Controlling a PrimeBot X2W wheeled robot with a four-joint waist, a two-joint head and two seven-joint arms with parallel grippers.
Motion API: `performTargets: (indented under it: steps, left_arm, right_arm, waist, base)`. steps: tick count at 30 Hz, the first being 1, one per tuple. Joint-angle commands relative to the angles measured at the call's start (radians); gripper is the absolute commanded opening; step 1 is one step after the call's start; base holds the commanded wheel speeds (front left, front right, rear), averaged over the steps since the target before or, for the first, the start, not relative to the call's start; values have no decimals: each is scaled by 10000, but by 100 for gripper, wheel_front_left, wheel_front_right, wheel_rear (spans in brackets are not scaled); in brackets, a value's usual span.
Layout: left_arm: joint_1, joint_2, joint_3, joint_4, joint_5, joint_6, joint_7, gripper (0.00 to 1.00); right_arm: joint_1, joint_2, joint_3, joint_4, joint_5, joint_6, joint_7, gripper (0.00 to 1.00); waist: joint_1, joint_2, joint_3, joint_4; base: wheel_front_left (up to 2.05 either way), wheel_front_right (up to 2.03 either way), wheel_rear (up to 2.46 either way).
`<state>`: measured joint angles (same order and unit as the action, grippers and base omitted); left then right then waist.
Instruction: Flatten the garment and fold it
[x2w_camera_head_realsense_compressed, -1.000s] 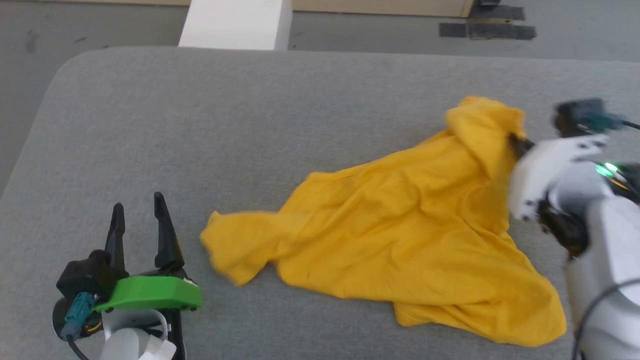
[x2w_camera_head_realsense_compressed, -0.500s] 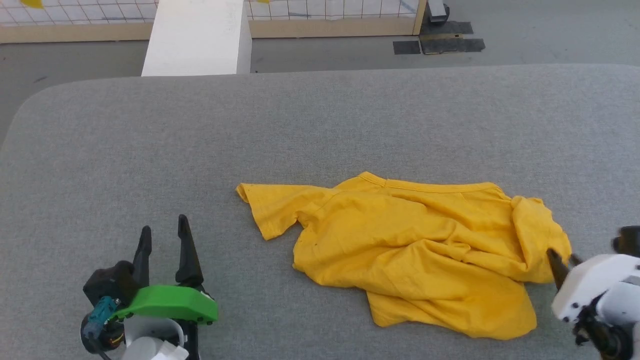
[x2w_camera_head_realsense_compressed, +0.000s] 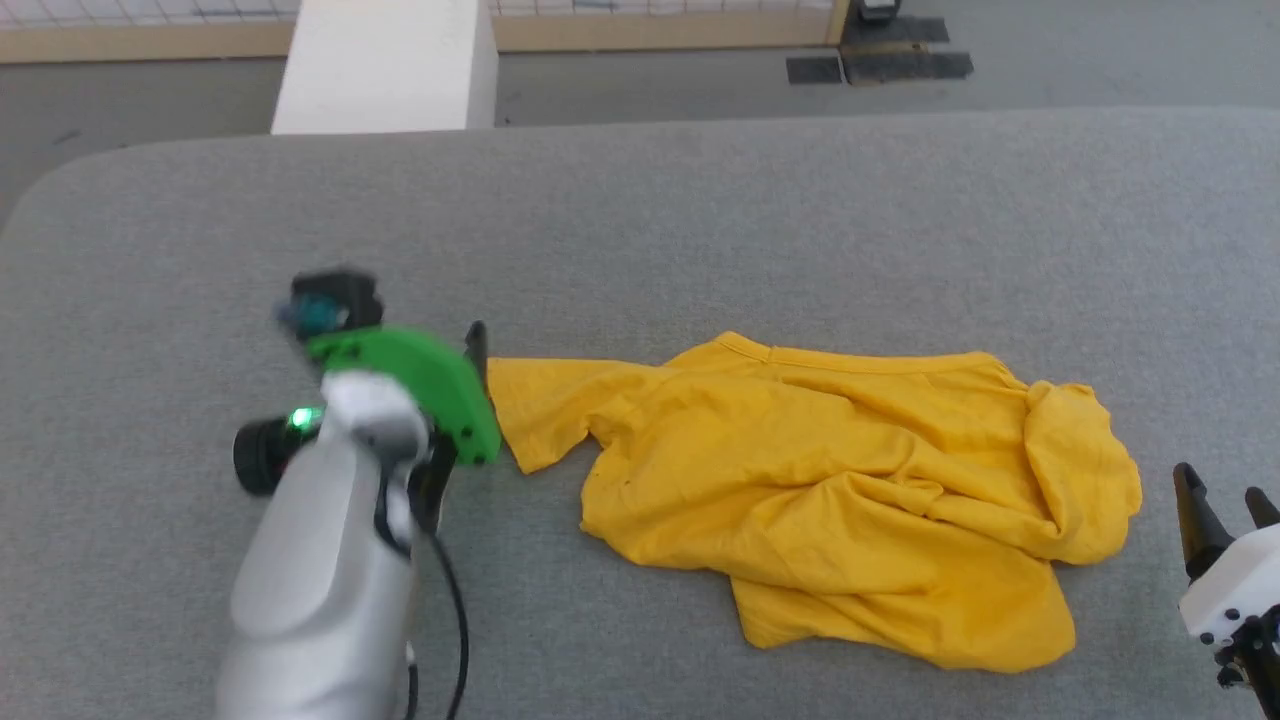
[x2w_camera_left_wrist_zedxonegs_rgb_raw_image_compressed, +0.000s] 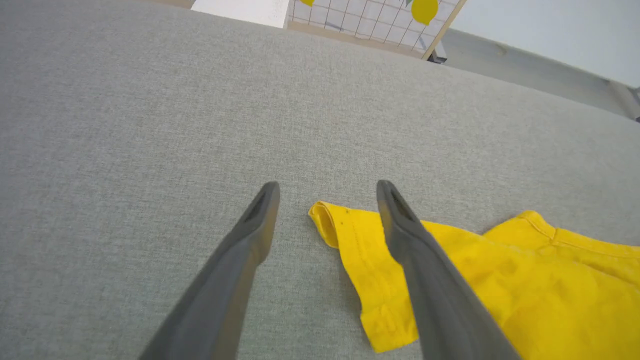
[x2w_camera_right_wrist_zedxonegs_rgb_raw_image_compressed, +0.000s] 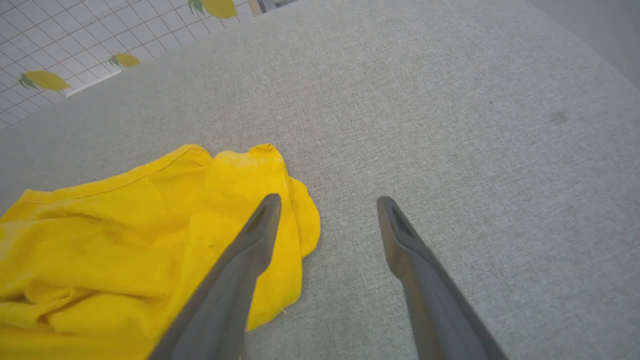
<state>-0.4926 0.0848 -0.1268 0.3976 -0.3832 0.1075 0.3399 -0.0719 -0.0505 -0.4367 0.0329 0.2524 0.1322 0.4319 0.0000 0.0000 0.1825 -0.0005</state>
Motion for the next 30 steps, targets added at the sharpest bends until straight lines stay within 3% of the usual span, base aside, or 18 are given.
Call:
performTargets:
  steps: [1,6,12,14,15,19,25,30]
  left_arm:
    - [-537,126,-146,345,207,133,615,100]
    - [-1577,460,-717,1663,693,327,2526,100]
    - [-1485,427,-897,2440,564,361,3584,100]
    - [-1352,383,-913,2529,456,302,3687,26]
    - [-1300,357,-875,2539,374,285,3669,0]
    - [-1238,231,-488,2062,-76,192,2850,0]
    - [-798,178,321,261,-813,-15,1297,0]
    - [344,153,409,-1500,-1011,45,1101,0]
  right_arm:
    - [-66,2,47,-91,30,-15,19,100]
    - [-189,2,224,-74,110,-15,24,100]
    - [-203,2,136,80,71,-15,-139,100]
    - [-180,2,100,126,48,-15,-175,100]
    - [-161,2,82,143,38,-15,-183,100]
    - [-176,2,-11,92,-75,-15,-141,100]
    - [-732,-17,354,-451,-742,-15,387,100]
    - [-1821,-837,1411,-72,-1205,-15,1290,100]
  waist:
    - [0,0,351,-253]
    - [0,0,772,-681]
    - [0,0,928,-941]
    - [0,0,901,-930]
    - [0,0,877,-913]
    - [0,0,750,-716]
    - [0,0,637,-538]
    - [0,0,949,-499]
  base:
    - [0,0,0]
    - [0,0,0]
    - [0,0,0]
    - [0,0,0]
    - [0,0,0]
    - [0,0,0]
    - [0,0,0]
    - [0,0,0]
